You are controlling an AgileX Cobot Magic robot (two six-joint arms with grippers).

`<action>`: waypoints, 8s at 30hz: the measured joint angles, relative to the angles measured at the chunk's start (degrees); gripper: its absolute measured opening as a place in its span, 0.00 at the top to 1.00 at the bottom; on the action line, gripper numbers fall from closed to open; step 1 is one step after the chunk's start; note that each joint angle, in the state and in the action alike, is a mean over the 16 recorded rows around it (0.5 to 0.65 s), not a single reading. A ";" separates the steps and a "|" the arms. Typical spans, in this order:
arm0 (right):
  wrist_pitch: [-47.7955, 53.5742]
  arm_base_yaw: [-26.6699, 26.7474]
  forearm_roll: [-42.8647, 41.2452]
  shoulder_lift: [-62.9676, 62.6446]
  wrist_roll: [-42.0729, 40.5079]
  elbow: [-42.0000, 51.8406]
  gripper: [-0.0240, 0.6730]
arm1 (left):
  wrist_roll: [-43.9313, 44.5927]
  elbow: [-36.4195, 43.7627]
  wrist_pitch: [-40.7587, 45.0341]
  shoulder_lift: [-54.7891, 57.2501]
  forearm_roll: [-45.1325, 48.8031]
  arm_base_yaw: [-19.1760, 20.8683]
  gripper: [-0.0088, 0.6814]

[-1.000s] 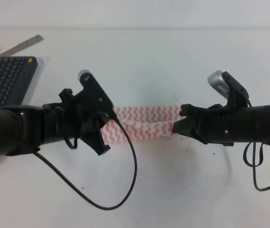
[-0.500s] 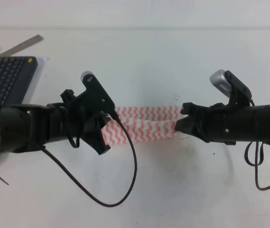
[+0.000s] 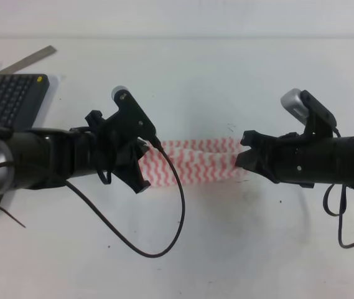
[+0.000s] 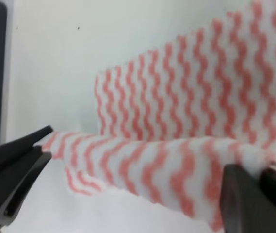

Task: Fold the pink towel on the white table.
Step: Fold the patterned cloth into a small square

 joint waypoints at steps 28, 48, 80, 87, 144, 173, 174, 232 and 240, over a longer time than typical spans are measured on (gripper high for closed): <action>-0.36 -0.08 8.27 4.82 -7.60 -1.36 0.99 | -0.19 -2.66 -0.23 2.40 0.07 0.04 0.99; 0.30 -0.14 8.69 7.42 -7.91 -3.93 0.99 | -0.39 -5.82 -0.83 6.04 0.06 0.03 0.99; -1.69 -0.14 9.31 9.73 -7.91 -5.81 0.99 | -0.70 -6.91 -1.32 8.63 0.09 0.05 0.99; -2.00 -0.13 10.03 9.80 -7.91 -5.97 0.99 | -0.58 -6.91 -0.73 9.01 0.09 0.05 0.99; 0.27 -0.67 12.86 15.44 -12.63 -13.81 0.51 | -1.15 -11.54 -0.75 12.19 0.06 0.13 0.74; 5.88 -2.23 11.47 16.06 -13.75 -15.12 0.51 | -6.54 -11.56 -3.08 7.89 0.03 0.13 0.74; 6.39 -2.24 11.47 16.03 -13.75 -15.12 0.51 | -6.83 -11.56 -3.29 7.49 0.03 0.13 0.74; 7.54 -2.26 -12.78 17.02 1.59 -15.28 0.86 | -26.76 -8.69 0.31 10.07 0.29 0.14 0.82; 7.23 -2.30 -11.87 15.36 1.53 -15.27 0.88 | -26.12 -8.69 4.56 8.15 0.28 0.15 0.86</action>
